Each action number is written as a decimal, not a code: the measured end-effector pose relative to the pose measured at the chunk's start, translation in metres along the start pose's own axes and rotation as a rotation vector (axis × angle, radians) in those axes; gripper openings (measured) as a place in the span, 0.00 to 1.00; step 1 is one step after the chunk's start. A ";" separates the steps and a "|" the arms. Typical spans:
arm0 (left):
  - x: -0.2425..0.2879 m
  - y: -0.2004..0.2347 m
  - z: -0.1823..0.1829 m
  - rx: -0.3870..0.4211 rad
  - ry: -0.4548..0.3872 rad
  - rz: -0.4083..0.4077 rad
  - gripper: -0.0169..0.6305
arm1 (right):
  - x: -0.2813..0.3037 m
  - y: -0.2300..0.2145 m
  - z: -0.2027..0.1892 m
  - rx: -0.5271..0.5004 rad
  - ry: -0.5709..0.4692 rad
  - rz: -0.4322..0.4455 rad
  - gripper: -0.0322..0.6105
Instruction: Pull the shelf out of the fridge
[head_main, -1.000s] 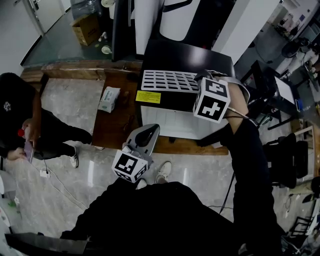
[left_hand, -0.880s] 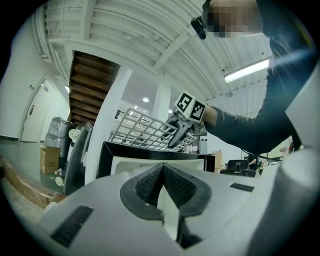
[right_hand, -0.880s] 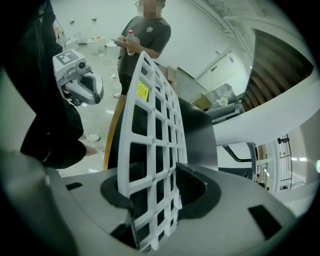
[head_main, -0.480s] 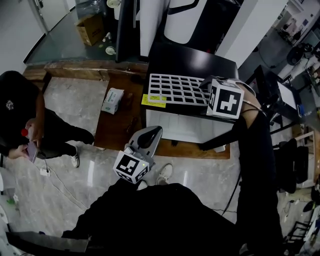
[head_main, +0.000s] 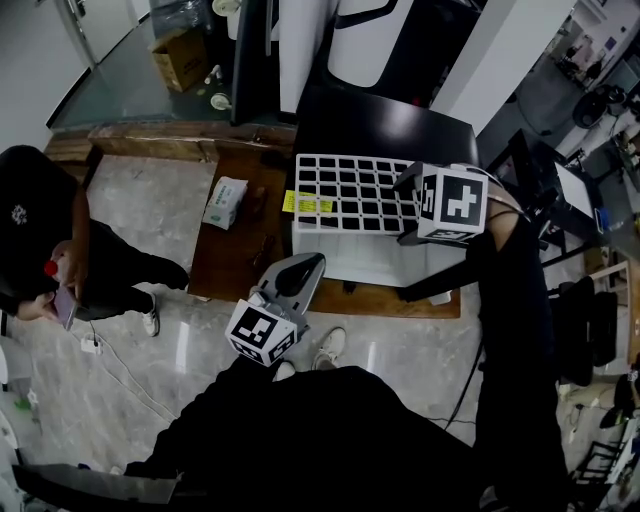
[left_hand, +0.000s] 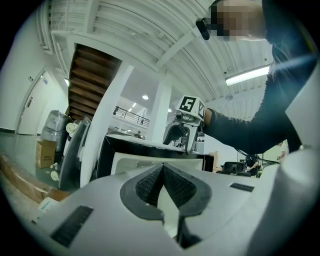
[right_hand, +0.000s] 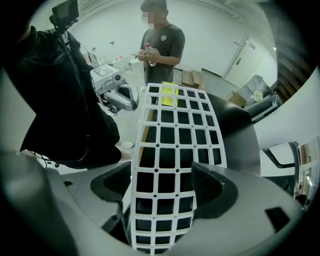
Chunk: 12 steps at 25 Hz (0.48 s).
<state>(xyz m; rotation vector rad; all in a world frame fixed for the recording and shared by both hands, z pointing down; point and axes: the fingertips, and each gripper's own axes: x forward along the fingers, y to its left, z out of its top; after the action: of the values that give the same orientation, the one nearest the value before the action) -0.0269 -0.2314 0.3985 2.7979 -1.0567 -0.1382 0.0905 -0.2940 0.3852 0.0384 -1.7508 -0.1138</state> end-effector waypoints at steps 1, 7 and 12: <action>0.000 -0.001 -0.001 0.001 0.002 -0.002 0.04 | 0.000 0.001 0.000 -0.004 -0.009 -0.010 0.63; 0.002 -0.010 -0.004 0.051 0.013 -0.008 0.04 | -0.033 0.005 0.017 0.024 -0.237 -0.183 0.63; 0.000 -0.013 0.010 0.095 -0.012 -0.014 0.04 | -0.085 0.015 0.040 0.157 -0.650 -0.417 0.63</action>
<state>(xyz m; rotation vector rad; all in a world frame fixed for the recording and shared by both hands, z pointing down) -0.0192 -0.2227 0.3866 2.8935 -1.0738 -0.1097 0.0675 -0.2691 0.2963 0.5329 -2.3768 -0.3197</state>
